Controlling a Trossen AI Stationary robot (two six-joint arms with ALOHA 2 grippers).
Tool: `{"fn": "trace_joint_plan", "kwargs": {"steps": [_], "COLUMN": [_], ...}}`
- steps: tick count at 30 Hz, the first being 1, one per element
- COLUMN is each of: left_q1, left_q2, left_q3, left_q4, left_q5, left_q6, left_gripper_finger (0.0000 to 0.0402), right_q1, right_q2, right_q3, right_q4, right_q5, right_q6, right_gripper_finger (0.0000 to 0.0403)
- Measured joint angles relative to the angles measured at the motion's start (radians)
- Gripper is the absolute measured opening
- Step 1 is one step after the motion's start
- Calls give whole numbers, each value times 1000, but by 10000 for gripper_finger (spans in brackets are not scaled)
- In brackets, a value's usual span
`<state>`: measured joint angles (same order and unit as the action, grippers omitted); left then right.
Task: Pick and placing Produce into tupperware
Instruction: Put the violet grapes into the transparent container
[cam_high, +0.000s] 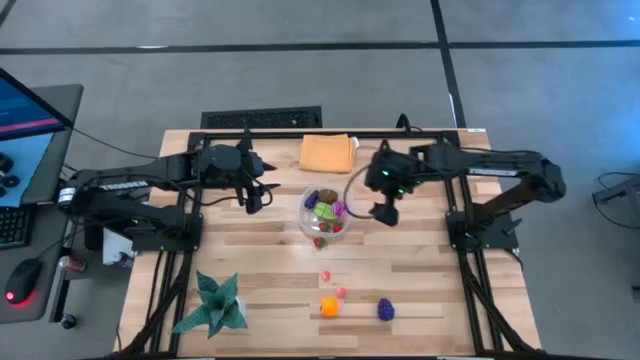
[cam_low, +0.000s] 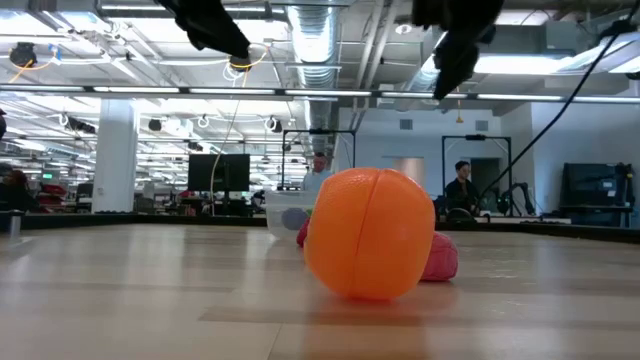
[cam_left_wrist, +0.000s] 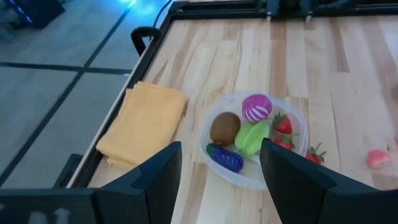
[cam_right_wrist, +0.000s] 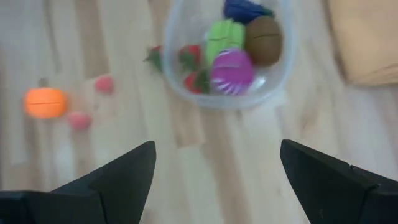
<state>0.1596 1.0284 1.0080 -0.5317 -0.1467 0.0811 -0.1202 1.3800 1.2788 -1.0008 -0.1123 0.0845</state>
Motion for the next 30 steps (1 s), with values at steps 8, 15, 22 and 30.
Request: {"fn": "trace_joint_plan", "kwargs": {"steps": [8, 15, 22, 30], "left_q1": [0, 1, 24, 61], "left_q2": [80, 119, 117, 117], "left_q3": [0, 0, 0, 0], "left_q4": [28, 27, 26, 25], "left_q5": [8, 25, 120, 204], "left_q6": [26, 118, 220, 289], "left_gripper_finger": [208, 208, 208, 208], "right_q1": [188, 450, 655, 777], "right_q2": [-180, -213, -58, 181], "right_q3": [-117, -188, -194, -106], "right_q4": [-6, 87, 207, 271], "right_q5": [35, 187, 281, 276], "right_q6": [355, 829, 1277, 1670], "right_gripper_finger": [369, 369, 369, 359]}}
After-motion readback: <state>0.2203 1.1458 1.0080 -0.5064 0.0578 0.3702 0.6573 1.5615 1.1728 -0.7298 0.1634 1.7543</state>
